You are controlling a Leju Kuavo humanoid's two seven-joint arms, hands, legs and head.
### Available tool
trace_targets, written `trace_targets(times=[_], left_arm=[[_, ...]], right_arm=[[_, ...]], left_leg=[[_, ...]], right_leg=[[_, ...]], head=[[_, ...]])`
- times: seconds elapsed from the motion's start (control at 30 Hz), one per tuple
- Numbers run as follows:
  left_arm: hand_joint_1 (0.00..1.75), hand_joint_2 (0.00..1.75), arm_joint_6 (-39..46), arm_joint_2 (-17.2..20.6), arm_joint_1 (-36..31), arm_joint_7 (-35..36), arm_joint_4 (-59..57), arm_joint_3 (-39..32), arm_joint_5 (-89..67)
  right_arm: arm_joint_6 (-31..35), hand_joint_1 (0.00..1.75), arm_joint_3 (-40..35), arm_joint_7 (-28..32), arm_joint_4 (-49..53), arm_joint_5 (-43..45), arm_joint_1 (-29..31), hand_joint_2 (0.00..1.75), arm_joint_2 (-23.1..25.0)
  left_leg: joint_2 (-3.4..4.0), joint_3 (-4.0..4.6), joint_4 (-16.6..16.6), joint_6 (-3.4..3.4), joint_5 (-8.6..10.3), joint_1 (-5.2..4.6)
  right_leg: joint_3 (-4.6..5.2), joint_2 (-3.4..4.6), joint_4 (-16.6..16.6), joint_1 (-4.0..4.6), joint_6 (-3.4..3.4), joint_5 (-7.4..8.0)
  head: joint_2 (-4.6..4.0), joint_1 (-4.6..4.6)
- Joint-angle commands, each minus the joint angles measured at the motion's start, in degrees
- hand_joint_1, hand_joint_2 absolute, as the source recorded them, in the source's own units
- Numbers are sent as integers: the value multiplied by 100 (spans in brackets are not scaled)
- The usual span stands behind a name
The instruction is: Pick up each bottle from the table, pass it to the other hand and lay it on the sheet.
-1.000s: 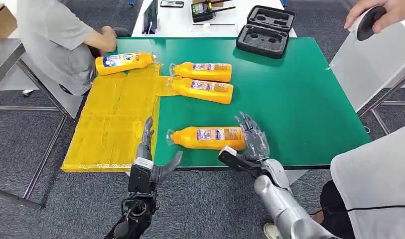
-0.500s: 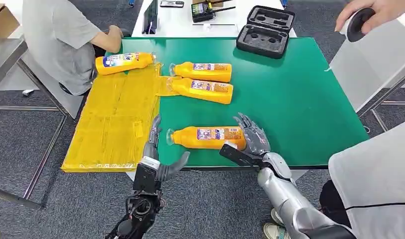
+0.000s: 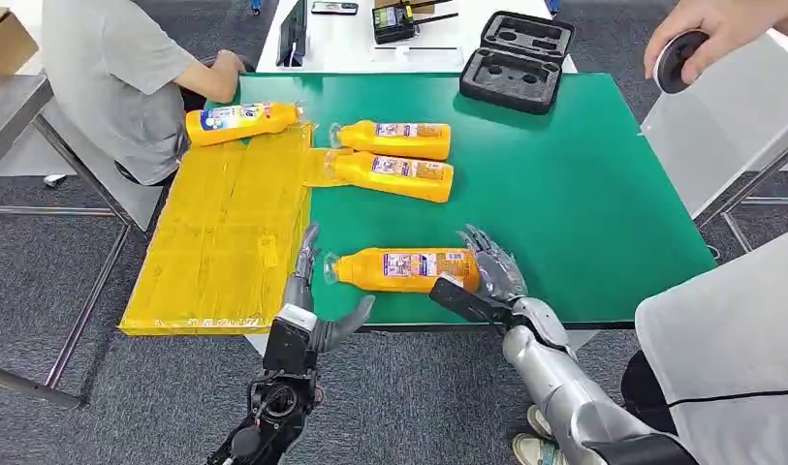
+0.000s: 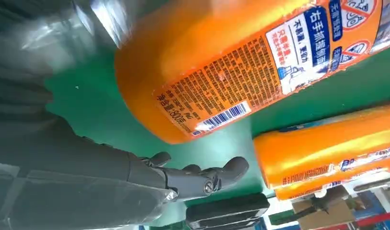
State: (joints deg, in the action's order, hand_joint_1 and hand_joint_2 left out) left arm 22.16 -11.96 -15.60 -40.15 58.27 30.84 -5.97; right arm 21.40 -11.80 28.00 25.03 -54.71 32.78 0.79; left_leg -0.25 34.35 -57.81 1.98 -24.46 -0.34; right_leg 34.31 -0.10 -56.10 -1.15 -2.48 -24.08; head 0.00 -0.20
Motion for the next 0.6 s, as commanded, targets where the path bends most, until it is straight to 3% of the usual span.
trace_targets(times=[0.03, 0.07, 0.1, 0.13, 0.6], left_arm=[[0, 175, -73, -7, -359, 15, -521, 252, 18], [0, 175, -55, -5, -369, 15, -535, 268, 24], [0, 175, -70, -2, -383, 15, -542, 287, 28], [0, 175, -96, -3, -391, 15, -551, 295, 38], [0, 175, -22, 24, -334, 15, -486, 311, 87]], right_arm=[[-644, 131, -163, -187, -608, -113, 443, 175, -191], [-766, 140, -150, -258, -645, -106, 453, 175, -209], [-861, 166, -170, -279, -658, -129, 443, 175, -235], [-955, 173, -174, -278, -674, -128, 438, 175, -250], [-1405, 175, -17, -278, -709, 53, 440, 175, -228]], left_leg=[[-1, -20, -3, -12, -9, 7], [-1, -21, -5, -13, -11, 8], [-5, -10, -1, -7, -3, 2], [-4, -23, -7, -14, -12, 9], [-3, -22, 3, -10, -6, 6]], right_leg=[[-22, -2, -1, 7, 12, -9], [-24, -3, -1, 9, 13, -9], [-12, -5, 0, 2, 7, -5], [-28, -5, -2, 9, 14, -12], [-24, -4, 6, 7, 10, -6]], head=[[0, 0], [0, 2], [0, 2], [0, 0], [0, 2]])
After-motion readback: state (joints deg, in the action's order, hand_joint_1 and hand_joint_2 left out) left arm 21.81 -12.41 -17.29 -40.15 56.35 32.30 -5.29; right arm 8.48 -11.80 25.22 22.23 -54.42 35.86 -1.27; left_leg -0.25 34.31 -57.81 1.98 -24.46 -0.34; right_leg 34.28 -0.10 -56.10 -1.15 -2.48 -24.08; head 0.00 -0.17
